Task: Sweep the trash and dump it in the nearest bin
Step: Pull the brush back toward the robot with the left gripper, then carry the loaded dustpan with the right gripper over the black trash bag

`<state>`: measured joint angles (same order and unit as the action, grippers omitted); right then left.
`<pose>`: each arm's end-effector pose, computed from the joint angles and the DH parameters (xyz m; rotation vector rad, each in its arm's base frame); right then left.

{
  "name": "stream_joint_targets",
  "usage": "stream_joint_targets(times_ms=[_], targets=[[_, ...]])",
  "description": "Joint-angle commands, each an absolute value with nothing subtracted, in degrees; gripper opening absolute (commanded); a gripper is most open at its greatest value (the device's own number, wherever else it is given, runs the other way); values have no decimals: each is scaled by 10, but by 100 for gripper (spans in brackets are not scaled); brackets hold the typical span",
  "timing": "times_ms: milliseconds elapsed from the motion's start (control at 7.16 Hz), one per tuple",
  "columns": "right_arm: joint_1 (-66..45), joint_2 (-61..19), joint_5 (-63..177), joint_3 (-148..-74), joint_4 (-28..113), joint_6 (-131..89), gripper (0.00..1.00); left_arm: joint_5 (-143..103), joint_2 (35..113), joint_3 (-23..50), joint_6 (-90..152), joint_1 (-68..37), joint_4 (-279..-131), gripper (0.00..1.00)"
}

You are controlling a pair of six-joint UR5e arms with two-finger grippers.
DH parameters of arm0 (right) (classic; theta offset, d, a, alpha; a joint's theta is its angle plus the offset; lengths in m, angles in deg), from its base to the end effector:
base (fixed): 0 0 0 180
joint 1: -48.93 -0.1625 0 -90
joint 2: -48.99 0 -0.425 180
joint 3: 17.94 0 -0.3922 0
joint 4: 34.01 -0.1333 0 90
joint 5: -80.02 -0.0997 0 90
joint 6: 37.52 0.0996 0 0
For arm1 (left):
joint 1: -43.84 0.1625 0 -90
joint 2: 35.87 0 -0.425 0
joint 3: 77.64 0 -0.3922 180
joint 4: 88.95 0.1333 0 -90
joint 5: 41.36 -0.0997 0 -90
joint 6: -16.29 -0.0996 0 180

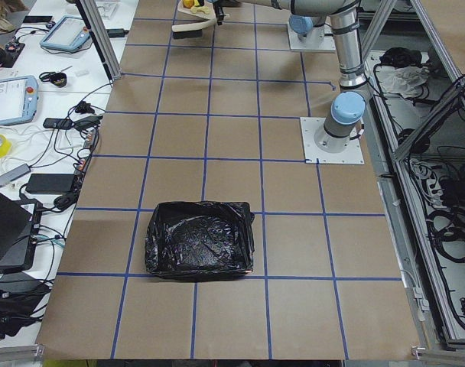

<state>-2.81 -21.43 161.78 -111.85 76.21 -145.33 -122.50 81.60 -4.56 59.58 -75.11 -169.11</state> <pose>-0.2532 -0.5594 0.3025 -1.7285 2.5003 -0.1841 -0.4593 -0.5232 0.3681 0.3784 -2.9963 -0.1530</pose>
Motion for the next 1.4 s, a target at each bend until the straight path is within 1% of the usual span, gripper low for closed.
stream_joint_targets(times_ms=[0, 140, 419, 698, 838, 977, 1257], targets=[[-21, -246, 1562, -1106, 727, -1453, 0, -1236, 749, 50, 494, -696, -1716, 0], [-15, -254, 1535, -1097, 717, -1453, 0, -1236, 718, 107, 444, -688, -1711, 0], [11, -258, 1482, -1086, 659, -1433, 0, -1235, 675, 200, 433, -688, -1701, 0], [13, -261, 1434, -1085, 658, -1433, 0, -1227, 652, 281, 434, -693, -1628, 0], [12, -262, 1472, -1077, 663, -1430, 0, -1226, 645, 308, 424, -694, -1606, 0], [9, -261, 1532, -1054, 656, -1433, 0, -1224, 645, 319, 414, -706, -1601, 0], [9, -256, 1589, -1037, 658, -1454, 0, -1219, 641, 326, 411, -737, -1600, 0]])
